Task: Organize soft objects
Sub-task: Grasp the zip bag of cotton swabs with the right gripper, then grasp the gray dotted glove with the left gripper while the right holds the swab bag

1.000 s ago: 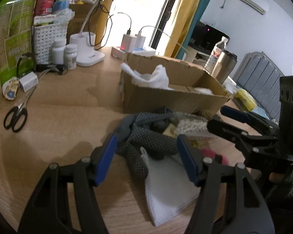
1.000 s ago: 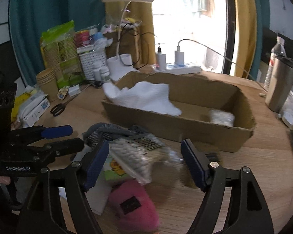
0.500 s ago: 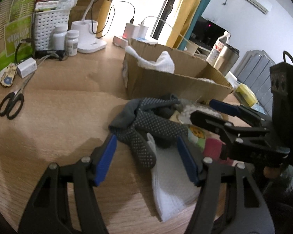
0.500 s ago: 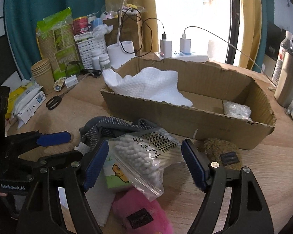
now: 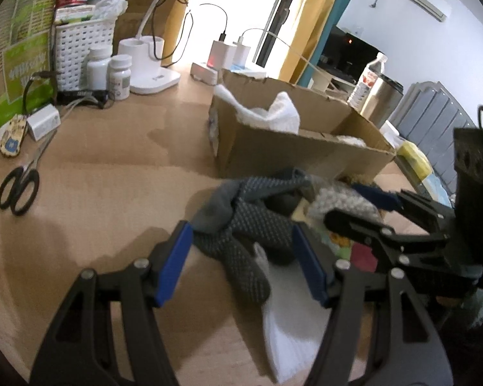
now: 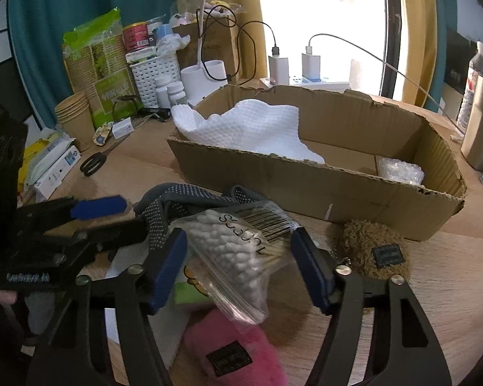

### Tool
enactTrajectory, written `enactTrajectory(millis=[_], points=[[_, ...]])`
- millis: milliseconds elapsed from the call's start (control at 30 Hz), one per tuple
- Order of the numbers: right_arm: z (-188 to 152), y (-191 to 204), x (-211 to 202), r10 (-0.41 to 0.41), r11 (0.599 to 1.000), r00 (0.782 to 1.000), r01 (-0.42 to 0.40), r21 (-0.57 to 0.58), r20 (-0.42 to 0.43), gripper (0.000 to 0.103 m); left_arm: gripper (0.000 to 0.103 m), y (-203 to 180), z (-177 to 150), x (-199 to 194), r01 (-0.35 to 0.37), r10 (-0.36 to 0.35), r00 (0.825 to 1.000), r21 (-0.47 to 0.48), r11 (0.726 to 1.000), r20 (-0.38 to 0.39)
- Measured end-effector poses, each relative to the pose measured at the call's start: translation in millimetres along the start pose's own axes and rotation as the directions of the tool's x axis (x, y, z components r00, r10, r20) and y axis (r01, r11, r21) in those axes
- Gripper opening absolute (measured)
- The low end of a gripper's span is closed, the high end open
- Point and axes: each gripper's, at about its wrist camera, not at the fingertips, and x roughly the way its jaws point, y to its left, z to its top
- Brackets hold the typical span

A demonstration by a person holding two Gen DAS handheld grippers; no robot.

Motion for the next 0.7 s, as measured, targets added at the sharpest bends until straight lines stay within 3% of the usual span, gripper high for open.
enactTrajectory(millis=[167,433,600,700], points=[[-3.8,-6.5,-4.4,0.021,1.0,1.0,-0.021,0.014,0.016,0.056,0.066,-3.6,12.3,12.4,-0.022,0.022,1.0,0.013,1.0,-0.011],[-6.9,-12.3,-9.2,0.054,0.998,0.998,-0.054,0.024,0.025,0.054,0.066,-4.1,23.2,40.8,-0.069,0.071,0.994,0.03,0.997,-0.084],[-9.9,-18.5,-10.6,0.03,0.998,0.999,-0.031,0.051,0.027,0.069,0.066,-5.9,24.6,43.1,-0.074,0.078,0.993,0.053,0.996,-0.086],[-11.4,-19.9,-7.2,0.027,0.998,0.999,-0.028,0.057,0.019,0.07,0.066,-5.5,22.6,42.4,-0.076,0.079,0.994,0.051,0.996,-0.076]])
